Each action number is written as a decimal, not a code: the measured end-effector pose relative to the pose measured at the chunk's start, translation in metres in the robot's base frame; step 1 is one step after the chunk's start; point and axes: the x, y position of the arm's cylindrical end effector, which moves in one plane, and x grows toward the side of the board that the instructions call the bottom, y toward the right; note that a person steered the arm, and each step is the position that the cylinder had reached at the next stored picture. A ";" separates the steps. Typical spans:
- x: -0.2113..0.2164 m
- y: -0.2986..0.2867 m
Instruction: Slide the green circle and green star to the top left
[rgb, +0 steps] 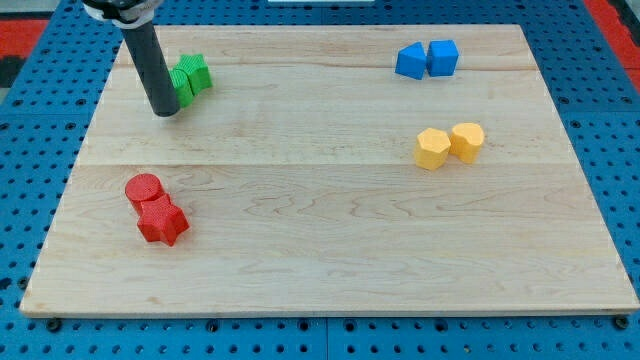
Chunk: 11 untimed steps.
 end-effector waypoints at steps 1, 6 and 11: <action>0.010 0.000; -0.072 0.097; -0.067 0.052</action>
